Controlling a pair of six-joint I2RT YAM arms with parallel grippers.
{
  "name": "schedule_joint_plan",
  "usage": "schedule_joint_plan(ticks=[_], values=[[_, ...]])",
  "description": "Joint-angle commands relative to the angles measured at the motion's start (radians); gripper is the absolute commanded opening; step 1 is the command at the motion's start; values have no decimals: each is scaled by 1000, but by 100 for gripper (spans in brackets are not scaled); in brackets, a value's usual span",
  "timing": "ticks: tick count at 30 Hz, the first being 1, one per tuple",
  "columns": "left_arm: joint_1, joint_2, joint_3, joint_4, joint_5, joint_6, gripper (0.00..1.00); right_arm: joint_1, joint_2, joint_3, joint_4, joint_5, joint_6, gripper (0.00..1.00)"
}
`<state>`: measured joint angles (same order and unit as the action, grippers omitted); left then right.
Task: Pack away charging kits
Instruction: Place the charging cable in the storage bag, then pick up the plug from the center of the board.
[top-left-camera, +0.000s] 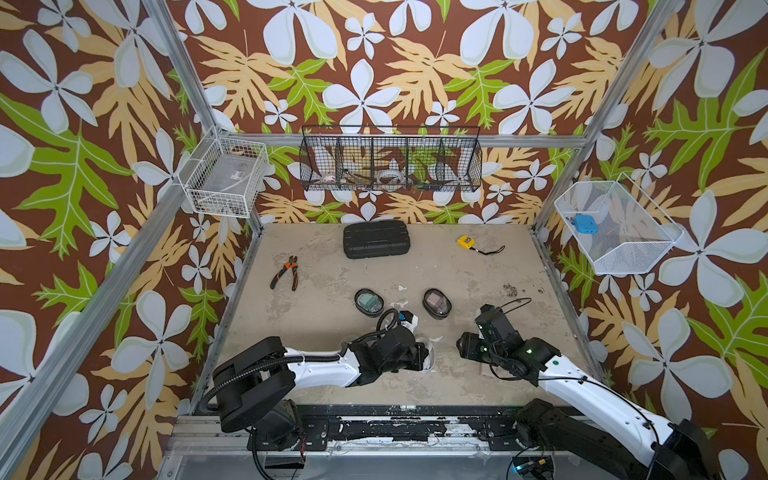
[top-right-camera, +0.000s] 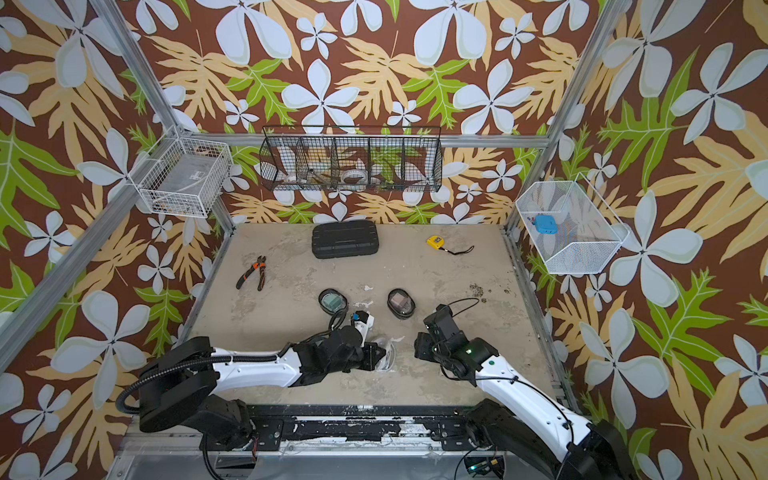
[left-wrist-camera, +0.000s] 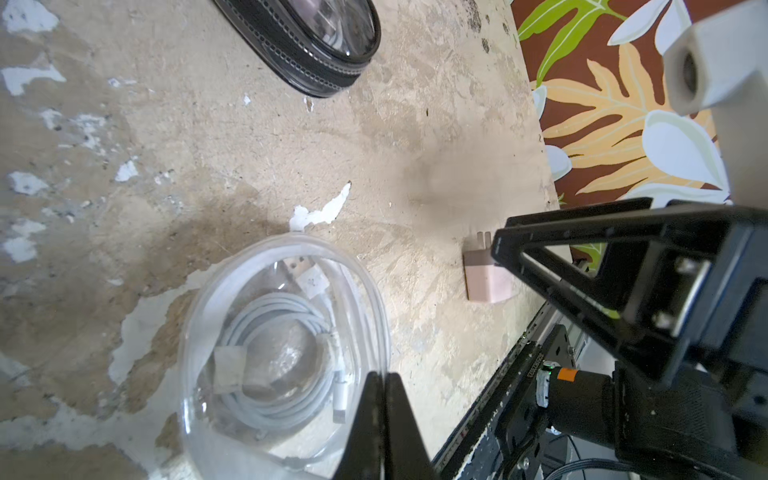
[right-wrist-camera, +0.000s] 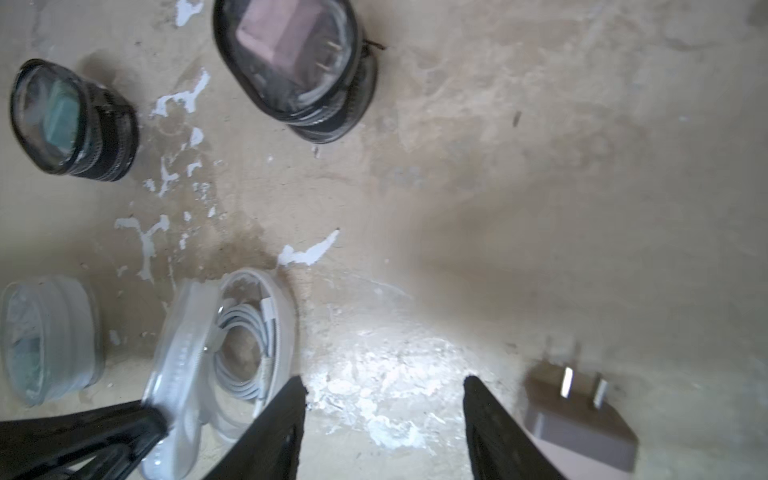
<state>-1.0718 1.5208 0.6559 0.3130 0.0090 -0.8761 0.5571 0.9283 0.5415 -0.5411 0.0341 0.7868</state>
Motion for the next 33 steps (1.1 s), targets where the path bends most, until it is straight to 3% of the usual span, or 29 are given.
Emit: schedule_joint_plan(ticks=[1, 2, 3, 4, 11, 17, 26, 28, 33], values=[[0, -7, -14, 31, 26, 26, 0, -14, -10, -19, -107, 101, 52, 68], [1, -9, -21, 42, 39, 26, 0, -14, -7, -21, -115, 103, 64, 74], [1, -16, -29, 54, 48, 24, 0, -14, 0, -20, -125, 108, 75, 90], [1, -23, -37, 67, 57, 23, 0, -12, 5, -17, -139, 124, 80, 95], [0, -91, -68, 69, 70, 51, 0, -13, 79, -37, -134, 147, 106, 93], [1, -109, -68, 69, 77, 60, 0, -11, 153, -72, -66, 79, 105, 77], [0, -84, -64, 69, 81, 51, 0, -12, 153, -70, -48, 78, 75, 32], [0, -69, -58, 70, 78, 48, 0, -12, 139, -57, -43, 56, 63, 25], [0, -29, -50, 102, 88, 25, 0, 0, 96, 19, -46, -31, 45, 24]])
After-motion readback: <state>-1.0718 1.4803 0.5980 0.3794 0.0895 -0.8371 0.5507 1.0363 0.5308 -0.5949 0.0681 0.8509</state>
